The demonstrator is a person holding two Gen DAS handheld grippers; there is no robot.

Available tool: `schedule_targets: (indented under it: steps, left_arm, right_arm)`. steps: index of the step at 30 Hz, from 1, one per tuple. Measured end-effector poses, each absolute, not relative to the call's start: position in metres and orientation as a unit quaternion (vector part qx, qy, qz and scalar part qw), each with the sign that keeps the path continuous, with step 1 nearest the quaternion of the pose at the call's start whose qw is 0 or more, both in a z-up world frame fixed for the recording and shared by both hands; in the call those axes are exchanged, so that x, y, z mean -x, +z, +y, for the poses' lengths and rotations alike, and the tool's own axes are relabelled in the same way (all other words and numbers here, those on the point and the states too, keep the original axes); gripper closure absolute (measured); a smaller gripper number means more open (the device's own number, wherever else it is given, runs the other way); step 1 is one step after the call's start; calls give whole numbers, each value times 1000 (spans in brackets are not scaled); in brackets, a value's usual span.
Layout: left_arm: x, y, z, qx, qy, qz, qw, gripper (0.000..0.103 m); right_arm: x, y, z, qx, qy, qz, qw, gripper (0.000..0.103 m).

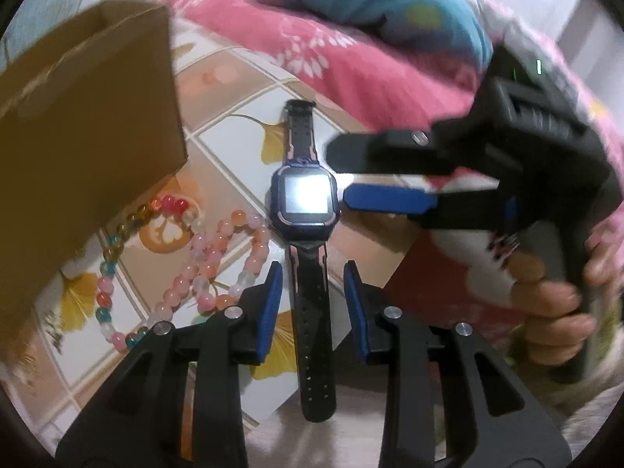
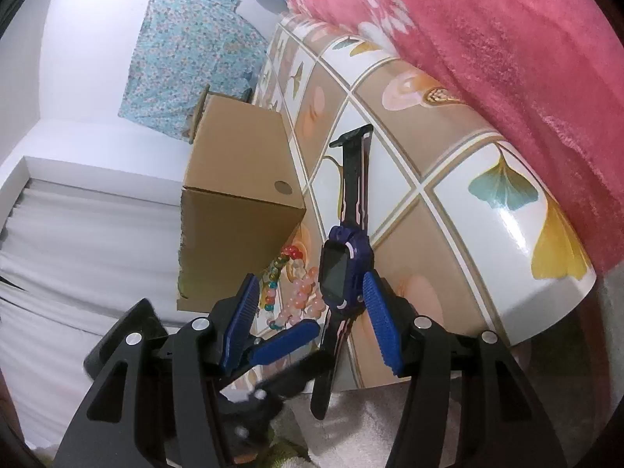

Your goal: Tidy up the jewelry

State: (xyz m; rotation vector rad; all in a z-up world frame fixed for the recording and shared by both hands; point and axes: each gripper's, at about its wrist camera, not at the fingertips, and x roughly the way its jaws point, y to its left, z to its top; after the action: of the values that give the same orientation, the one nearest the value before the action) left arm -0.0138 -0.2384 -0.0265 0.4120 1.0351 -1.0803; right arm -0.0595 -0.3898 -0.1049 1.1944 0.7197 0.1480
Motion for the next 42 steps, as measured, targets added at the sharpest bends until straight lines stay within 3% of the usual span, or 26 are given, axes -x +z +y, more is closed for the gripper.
schedule_targets:
  steps: [10,11,12,26,34,37,42]
  left_arm:
    - [29,-31,-250,-245,-452,444,734,73]
    - [31,-31,-250,-250,-447,439,738,76]
    - [34,-32,-252,-252,-443,436,742,84]
    - [6,-18,-225,-135,-470,496,717,85]
    - [26,-11,-212,-127,-487,512,696,85]
    - [36,-10,-204,-128,-491,514,692,85]
    - [42,-14,-198,-132,-483,510,699,85]
  right_arm:
    - [64,-107,-392,-549,67,329,765,49]
    - [65,-107,-392,-549,66,329,766,49]
    - [66,-107,-392,-550,65,328,765,49]
    - [89,-128,-387,-607,83,340,714,49]
    - [83,-137,-372,-626,101,343,693,49]
    - [83,-136,-371,-625,94,347,693,53]
    - [83,-137,-366,-613,80,361,699,71]
